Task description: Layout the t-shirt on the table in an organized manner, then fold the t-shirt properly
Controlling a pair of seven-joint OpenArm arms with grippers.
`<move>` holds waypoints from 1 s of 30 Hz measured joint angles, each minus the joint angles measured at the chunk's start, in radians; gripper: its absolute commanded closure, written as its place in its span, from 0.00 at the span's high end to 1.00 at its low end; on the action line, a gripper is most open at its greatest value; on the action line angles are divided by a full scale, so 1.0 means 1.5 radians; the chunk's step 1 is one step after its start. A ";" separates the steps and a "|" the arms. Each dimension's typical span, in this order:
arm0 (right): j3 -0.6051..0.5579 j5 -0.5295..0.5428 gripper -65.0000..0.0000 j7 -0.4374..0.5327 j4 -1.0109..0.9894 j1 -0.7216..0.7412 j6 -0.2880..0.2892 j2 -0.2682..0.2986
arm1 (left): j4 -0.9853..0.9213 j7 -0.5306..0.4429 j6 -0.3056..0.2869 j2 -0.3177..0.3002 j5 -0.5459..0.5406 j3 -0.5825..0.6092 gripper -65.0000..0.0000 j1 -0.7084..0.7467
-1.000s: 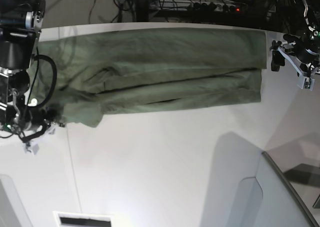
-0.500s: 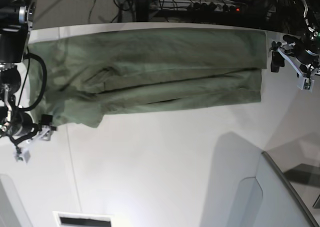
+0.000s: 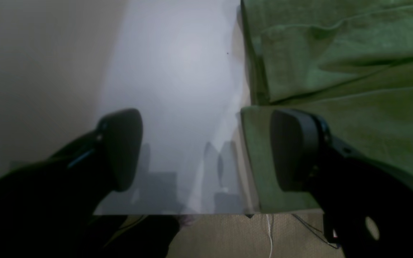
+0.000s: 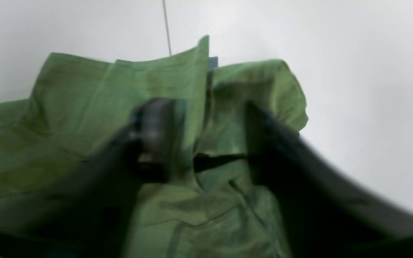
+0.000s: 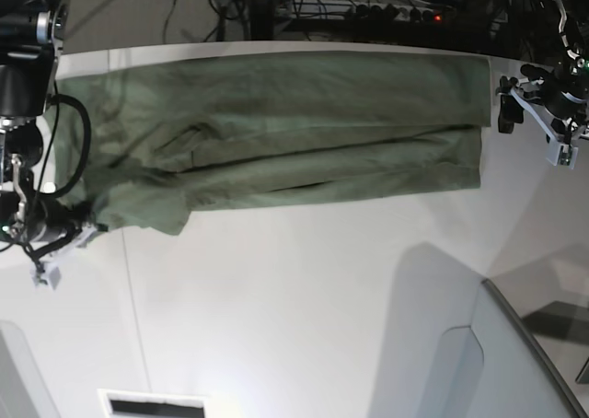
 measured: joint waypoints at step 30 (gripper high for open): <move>0.041 0.003 0.00 -0.071 0.211 -0.173 0.005 -0.060 | 0.000 0.000 0.000 -0.001 0.000 -0.003 0.82 0.000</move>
